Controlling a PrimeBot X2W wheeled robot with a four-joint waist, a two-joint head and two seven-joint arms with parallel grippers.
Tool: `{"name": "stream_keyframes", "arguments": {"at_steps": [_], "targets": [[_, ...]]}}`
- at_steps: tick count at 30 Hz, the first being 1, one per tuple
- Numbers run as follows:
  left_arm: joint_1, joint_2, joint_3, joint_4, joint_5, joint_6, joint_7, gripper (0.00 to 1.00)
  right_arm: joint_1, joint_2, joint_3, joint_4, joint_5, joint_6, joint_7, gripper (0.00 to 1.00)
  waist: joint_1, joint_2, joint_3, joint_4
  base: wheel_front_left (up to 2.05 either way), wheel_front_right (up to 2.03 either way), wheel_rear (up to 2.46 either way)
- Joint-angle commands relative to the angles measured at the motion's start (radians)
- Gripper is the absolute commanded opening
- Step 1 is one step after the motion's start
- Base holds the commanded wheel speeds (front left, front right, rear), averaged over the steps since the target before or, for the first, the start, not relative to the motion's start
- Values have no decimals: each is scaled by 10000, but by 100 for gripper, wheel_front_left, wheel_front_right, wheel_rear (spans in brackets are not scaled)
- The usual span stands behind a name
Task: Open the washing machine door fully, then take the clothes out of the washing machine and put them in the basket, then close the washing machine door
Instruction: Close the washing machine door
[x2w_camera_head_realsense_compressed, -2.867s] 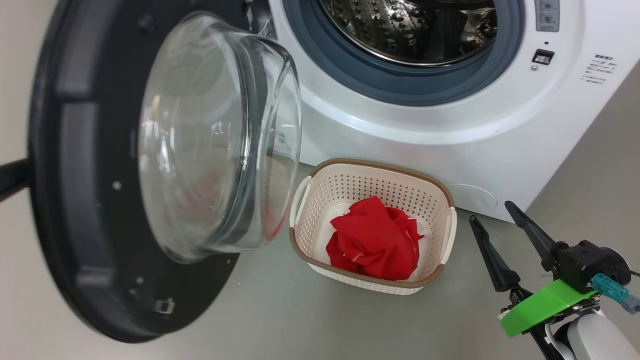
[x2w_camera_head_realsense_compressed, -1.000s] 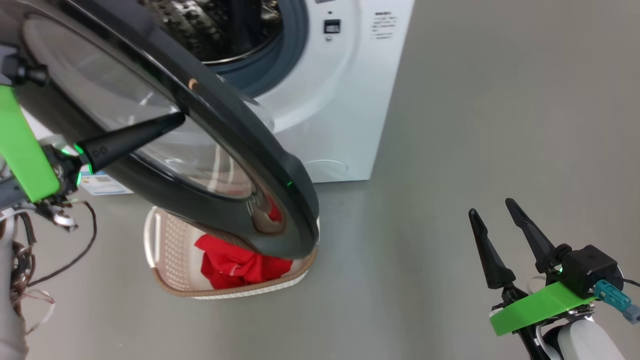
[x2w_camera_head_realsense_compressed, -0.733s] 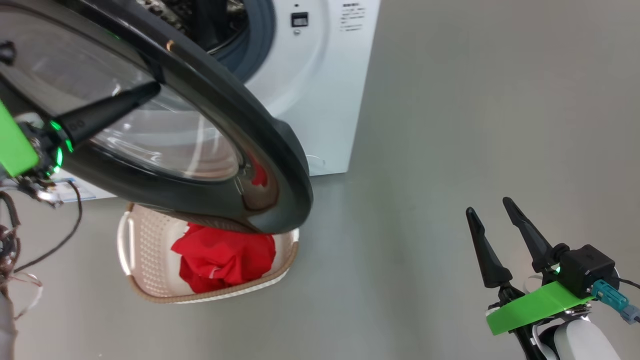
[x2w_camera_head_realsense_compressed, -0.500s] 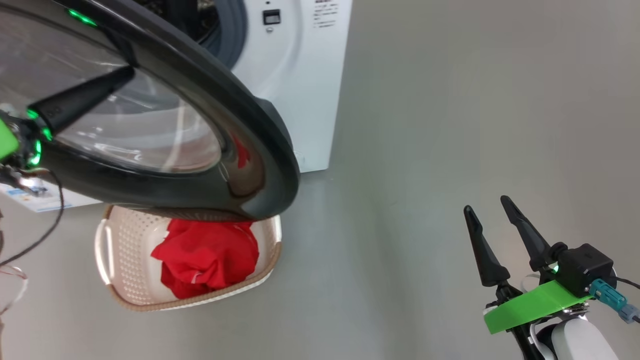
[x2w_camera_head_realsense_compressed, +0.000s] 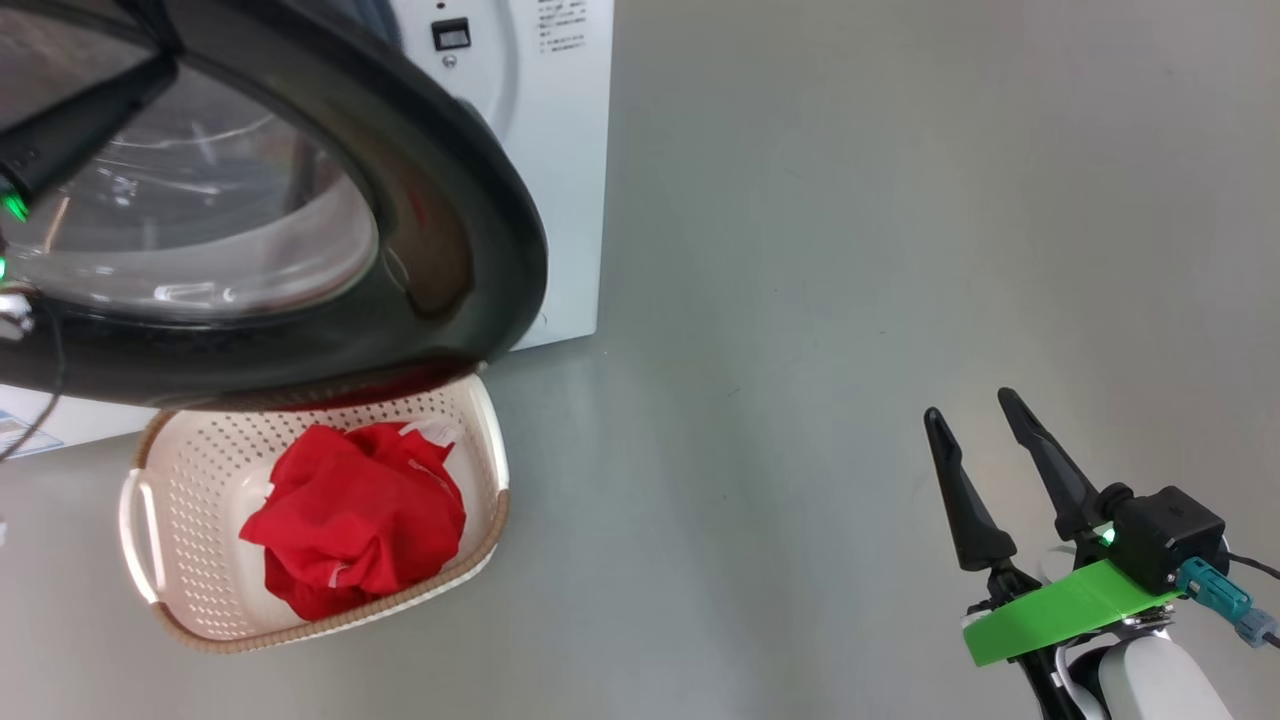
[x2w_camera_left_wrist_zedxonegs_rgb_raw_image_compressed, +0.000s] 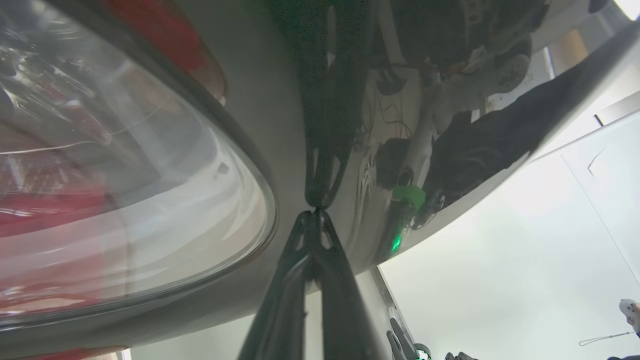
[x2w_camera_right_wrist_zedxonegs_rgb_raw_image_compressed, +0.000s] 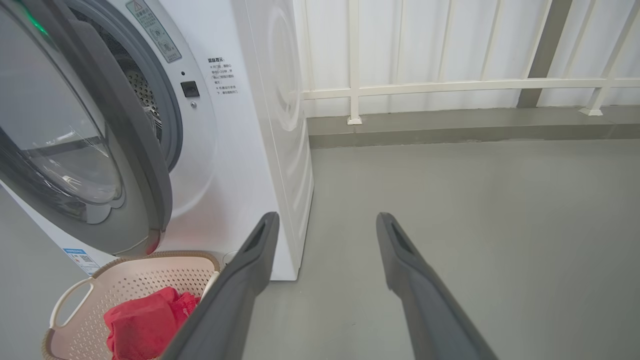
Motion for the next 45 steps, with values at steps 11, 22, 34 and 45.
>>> {"name": "stream_keyframes", "arguments": {"at_steps": [11,22,34,45], "targets": [[-447,634,-278,-62,-45,-40,-579,0,-202,21,77,-288,-212,16,-48,100,0,0,97,140,0,0,0],[1013,650,-553,-823,-513,-40,-1321,36,-160,-244,141,-187,-202,16,-48,100,0,0,-278,888,0,0,0],[3038,775,-679,-1371,-716,-40,-2654,100,-1,-508,78,-140,-152,16,-48,100,0,0,-609,1726,0,0,0],[5229,824,-439,-1738,-843,-40,-4531,100,305,-601,-100,-177,-130,16,-48,100,0,0,-737,2205,0,0,0]]}}
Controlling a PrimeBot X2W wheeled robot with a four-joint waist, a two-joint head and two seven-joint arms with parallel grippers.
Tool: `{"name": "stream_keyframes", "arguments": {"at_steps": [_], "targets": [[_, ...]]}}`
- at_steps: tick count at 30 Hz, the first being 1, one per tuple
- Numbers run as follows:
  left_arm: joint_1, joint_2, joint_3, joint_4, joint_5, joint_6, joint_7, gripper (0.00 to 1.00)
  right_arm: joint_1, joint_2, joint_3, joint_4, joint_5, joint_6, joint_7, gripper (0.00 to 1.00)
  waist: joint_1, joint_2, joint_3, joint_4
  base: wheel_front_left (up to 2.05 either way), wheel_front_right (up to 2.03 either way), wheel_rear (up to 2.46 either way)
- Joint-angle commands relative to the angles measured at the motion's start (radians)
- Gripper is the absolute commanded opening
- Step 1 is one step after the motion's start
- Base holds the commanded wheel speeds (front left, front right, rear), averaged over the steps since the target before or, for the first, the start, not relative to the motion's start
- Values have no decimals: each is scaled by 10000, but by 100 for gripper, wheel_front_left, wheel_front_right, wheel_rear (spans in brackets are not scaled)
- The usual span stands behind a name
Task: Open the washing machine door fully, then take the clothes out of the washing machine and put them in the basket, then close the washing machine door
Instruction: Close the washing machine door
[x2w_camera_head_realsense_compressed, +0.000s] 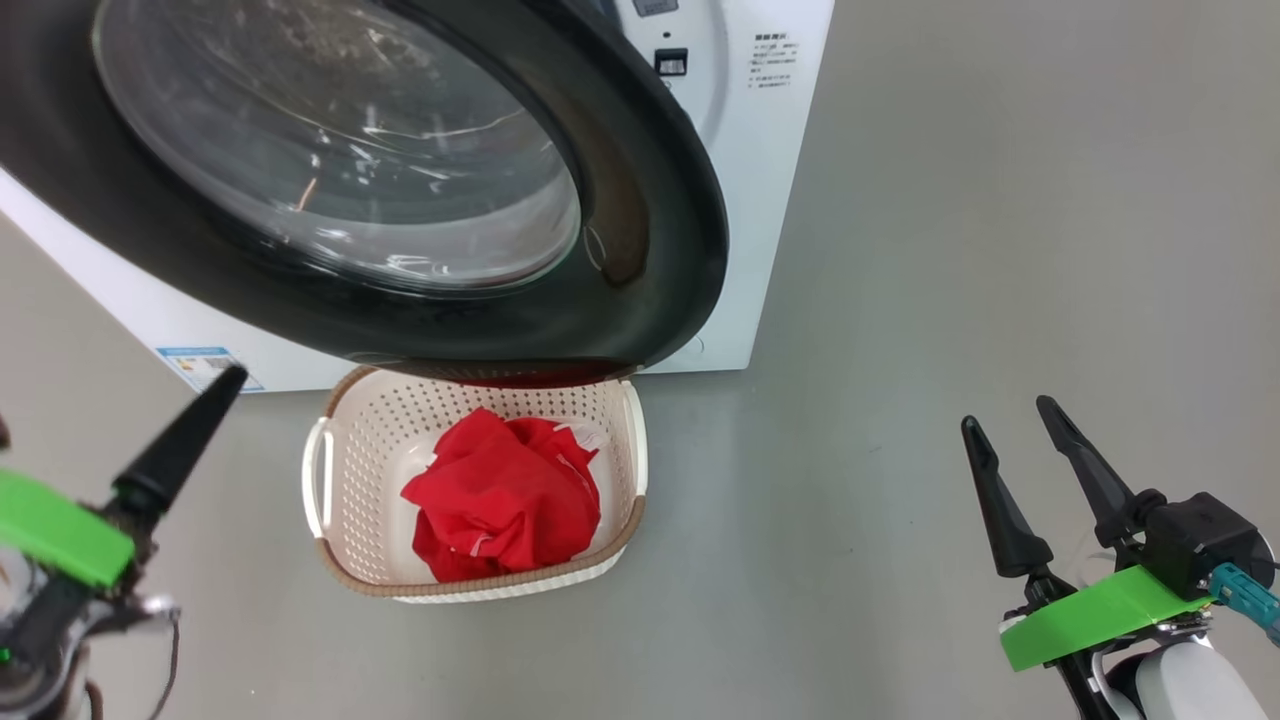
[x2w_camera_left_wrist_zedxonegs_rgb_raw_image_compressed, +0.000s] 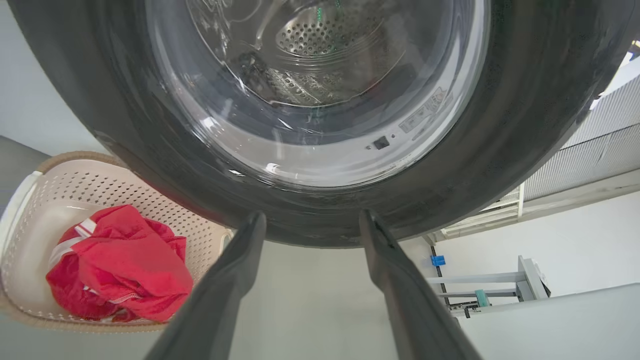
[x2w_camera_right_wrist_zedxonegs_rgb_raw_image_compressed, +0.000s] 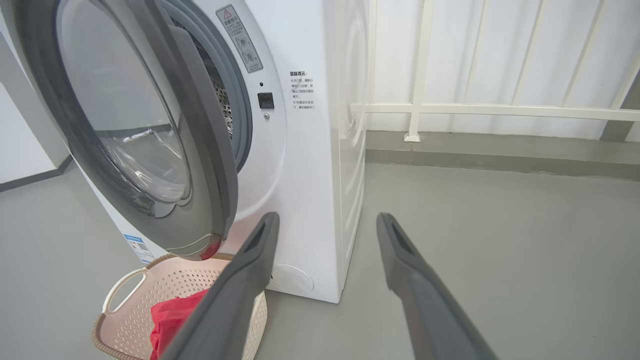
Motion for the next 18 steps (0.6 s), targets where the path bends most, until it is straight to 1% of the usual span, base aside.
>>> {"name": "stream_keyframes", "arguments": {"at_steps": [1,7,12,15,18], "targets": [[-26,512,442,-264,64,-40,-183,100,172,-143,183,-235,72,16,-49,100,0,-1,-47,39,0,0,0],[1029,531,229,-102,252,-40,-1349,100,394,-191,107,-224,116,16,-49,100,0,-1,-168,93,0,0,0],[1684,516,-182,133,406,-40,-2248,100,537,-219,51,-236,133,16,-49,100,0,-1,-201,106,0,0,0],[2002,539,-469,316,578,-40,-2889,100,608,-236,40,-224,144,16,-49,100,0,-1,-251,59,0,0,0],[2300,422,-604,423,503,-40,-3691,100,707,-253,5,-207,154,16,-49,100,0,-1,-332,-19,0,0,0]]}}
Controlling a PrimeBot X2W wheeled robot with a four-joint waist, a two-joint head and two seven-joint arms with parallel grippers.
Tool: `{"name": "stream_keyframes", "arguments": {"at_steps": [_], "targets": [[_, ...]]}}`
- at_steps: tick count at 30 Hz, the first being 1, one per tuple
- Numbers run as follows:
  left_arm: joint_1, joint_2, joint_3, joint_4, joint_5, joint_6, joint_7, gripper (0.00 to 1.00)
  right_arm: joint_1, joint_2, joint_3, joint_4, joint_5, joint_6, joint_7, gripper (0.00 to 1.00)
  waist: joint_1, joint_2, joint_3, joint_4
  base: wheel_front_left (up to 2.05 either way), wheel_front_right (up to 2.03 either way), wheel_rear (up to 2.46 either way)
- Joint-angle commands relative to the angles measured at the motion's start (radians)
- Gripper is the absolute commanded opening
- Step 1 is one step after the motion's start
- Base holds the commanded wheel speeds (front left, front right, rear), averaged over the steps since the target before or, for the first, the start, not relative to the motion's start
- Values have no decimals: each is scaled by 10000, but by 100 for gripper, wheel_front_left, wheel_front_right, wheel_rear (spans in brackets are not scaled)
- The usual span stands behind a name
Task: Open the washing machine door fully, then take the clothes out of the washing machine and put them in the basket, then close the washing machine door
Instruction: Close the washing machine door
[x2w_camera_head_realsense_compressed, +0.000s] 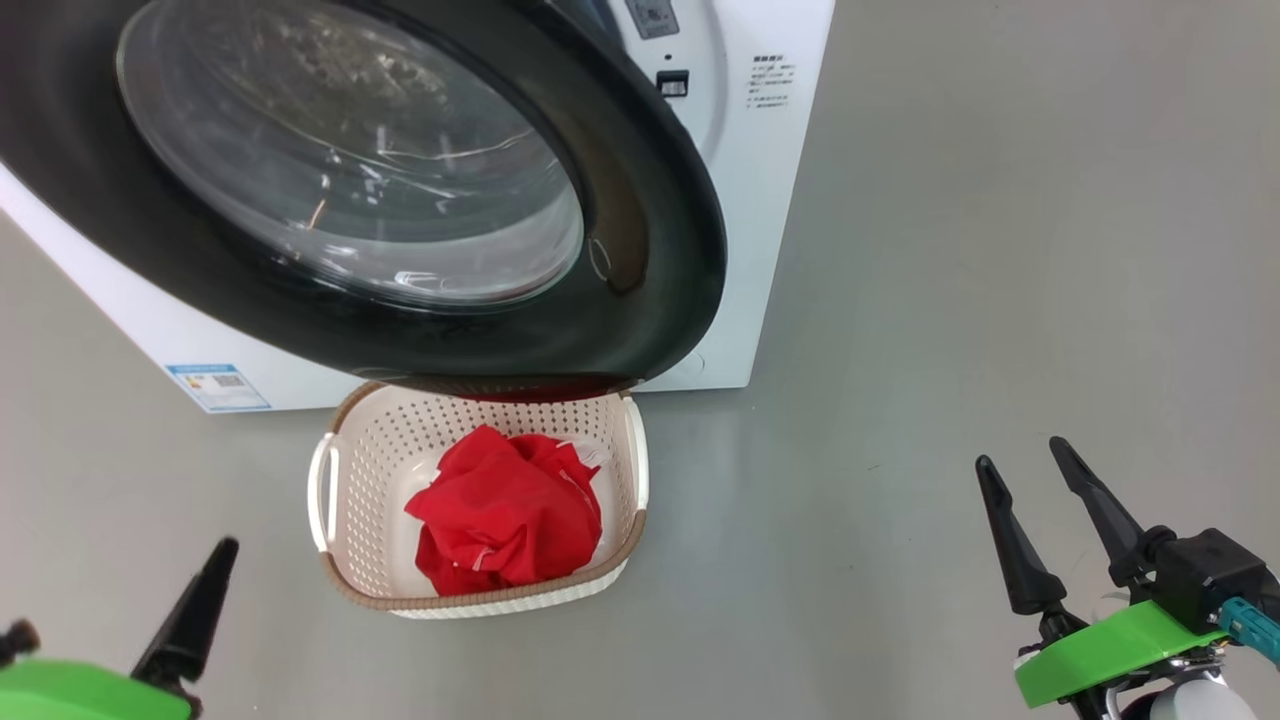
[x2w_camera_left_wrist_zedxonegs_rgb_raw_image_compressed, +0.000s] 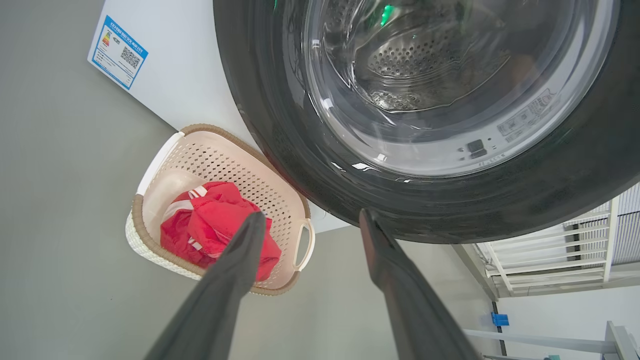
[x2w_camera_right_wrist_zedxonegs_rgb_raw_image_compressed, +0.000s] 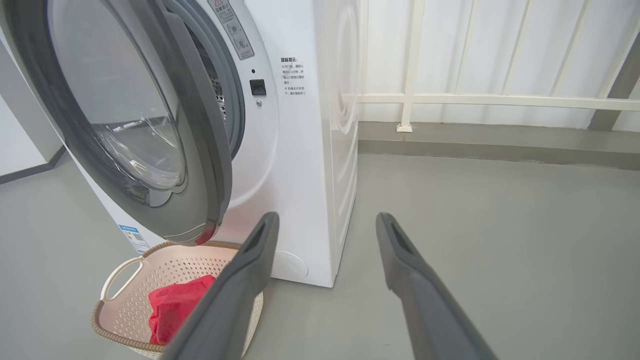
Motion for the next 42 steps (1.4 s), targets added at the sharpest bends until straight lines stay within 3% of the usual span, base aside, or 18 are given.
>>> {"name": "stream_keyframes", "arguments": {"at_steps": [1,11,17,31,35,42], "targets": [[14,369,253,-60,58,-40,-484,100,134,-164,99,-235,121,16,-49,100,0,0,-69,-72,0,0,0],[405,648,-1216,662,1388,-40,-3484,100,452,-177,-35,-253,158,16,-49,100,0,0,-225,-239,0,0,0],[145,682,-1660,1141,2567,-40,-4040,100,565,-179,-141,-288,162,16,-49,100,0,0,-230,-252,0,0,0],[706,-1133,1243,-38,8377,-40,-4059,100,835,-83,-429,-378,138,16,-49,100,0,0,-323,-321,0,0,0],[948,-1632,1642,-306,9430,-40,-4059,100,965,-27,-504,-398,100,16,-49,100,0,0,-400,-334,0,0,0],[1118,-2113,2041,-322,10054,-40,-4060,100,1118,49,-631,-375,98,16,-49,100,0,0,-411,-301,0,0,0]]}}
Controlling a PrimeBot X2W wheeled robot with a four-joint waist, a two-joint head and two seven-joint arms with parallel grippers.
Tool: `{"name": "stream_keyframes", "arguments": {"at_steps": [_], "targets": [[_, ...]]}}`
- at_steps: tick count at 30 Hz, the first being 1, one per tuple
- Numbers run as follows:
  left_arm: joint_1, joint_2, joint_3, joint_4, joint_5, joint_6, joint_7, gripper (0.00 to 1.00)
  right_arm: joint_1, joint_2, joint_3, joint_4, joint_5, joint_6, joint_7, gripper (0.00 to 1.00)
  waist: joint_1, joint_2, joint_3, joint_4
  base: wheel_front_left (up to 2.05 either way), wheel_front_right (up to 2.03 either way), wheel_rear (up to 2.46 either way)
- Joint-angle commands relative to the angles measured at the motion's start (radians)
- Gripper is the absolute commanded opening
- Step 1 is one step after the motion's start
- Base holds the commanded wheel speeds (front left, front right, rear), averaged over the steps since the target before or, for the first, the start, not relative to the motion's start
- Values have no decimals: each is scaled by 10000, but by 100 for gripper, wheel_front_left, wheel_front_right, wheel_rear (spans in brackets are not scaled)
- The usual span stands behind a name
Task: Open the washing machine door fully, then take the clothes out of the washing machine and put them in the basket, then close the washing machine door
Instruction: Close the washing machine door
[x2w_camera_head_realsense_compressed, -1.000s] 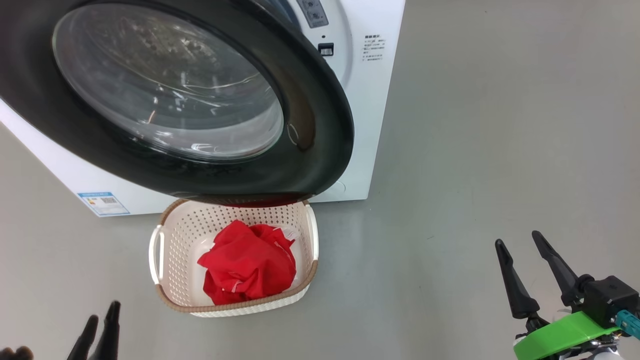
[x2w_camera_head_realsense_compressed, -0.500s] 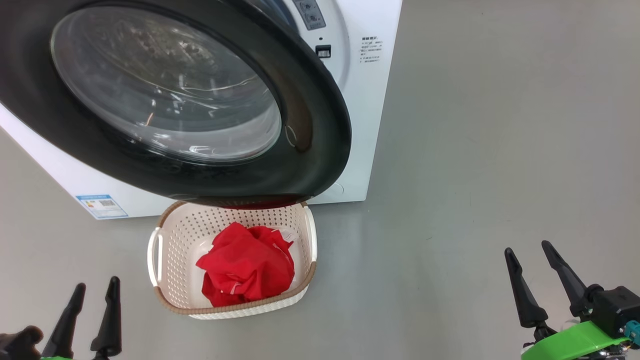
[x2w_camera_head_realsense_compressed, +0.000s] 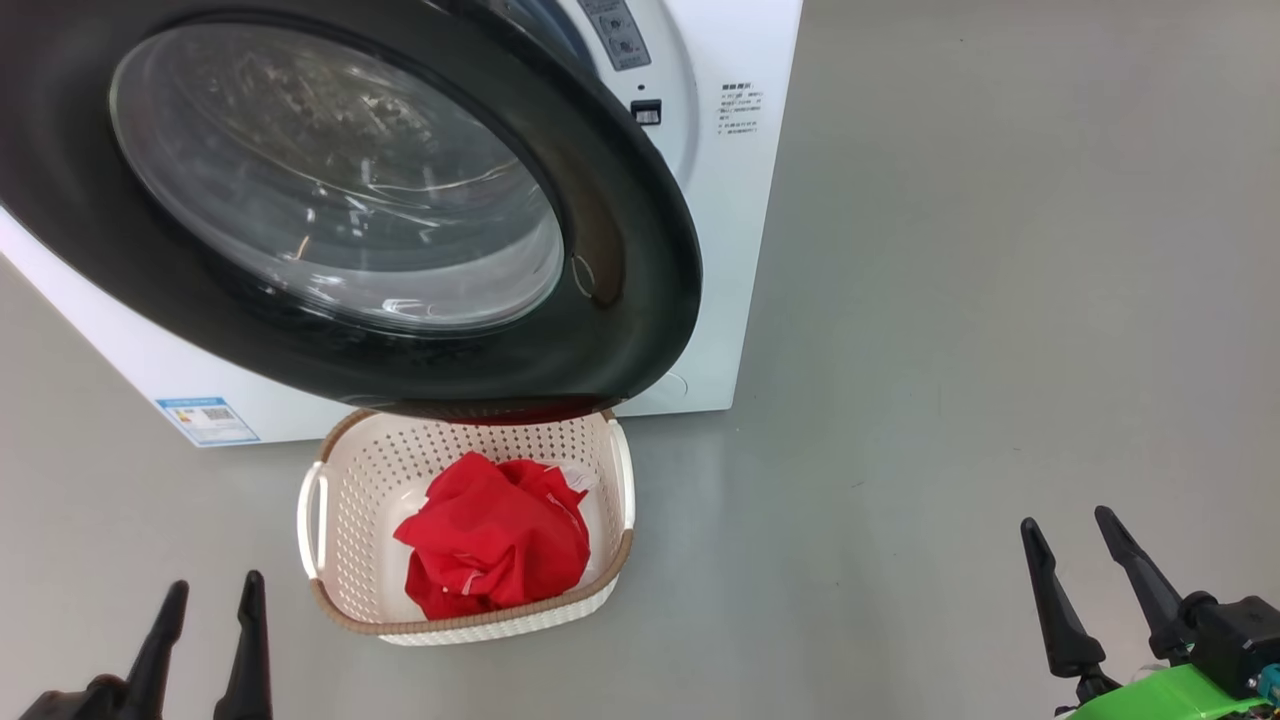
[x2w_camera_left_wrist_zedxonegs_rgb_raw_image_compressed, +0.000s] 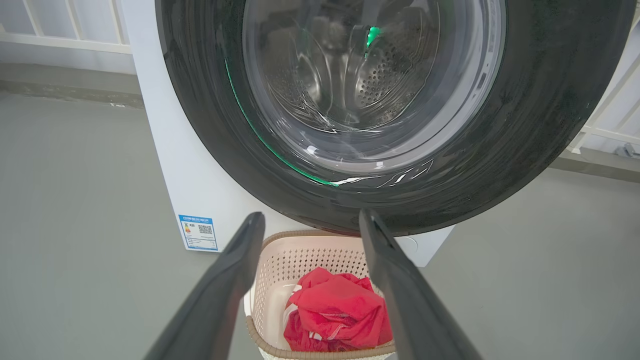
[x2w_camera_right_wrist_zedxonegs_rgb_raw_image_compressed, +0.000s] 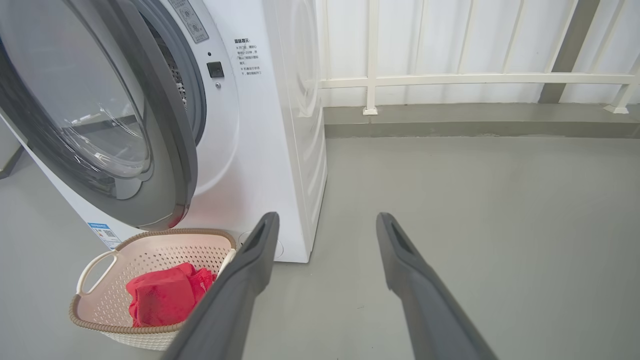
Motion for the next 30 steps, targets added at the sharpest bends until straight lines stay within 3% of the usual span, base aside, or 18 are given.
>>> {"name": "stream_keyframes", "arguments": {"at_steps": [1,25,27,28,29,30], "targets": [[-66,139,443,-210,120,-31,-121,100,-45,-106,177,-245,81,16,-49,100,0,0,18,9,0,0,0],[-124,4,541,-272,409,-31,-122,100,-294,-95,368,-322,93,16,-49,100,0,0,-20,205,0,0,0],[-115,-34,508,-297,447,-31,-122,100,-371,-118,455,-364,141,16,-49,41,0,0,-47,272,0,0,0],[-113,-61,482,-314,472,-31,-122,100,-406,-139,489,-382,155,16,-49,24,0,0,-65,332,0,0,0],[-109,-72,474,-328,488,-31,-122,100,-457,-154,553,-403,171,16,-49,2,0,0,-70,369,0,0,0],[-119,-84,457,-337,515,-31,-122,100,-508,-167,607,-424,191,16,-49,0,0,0,-81,434,0,0,0]]}}
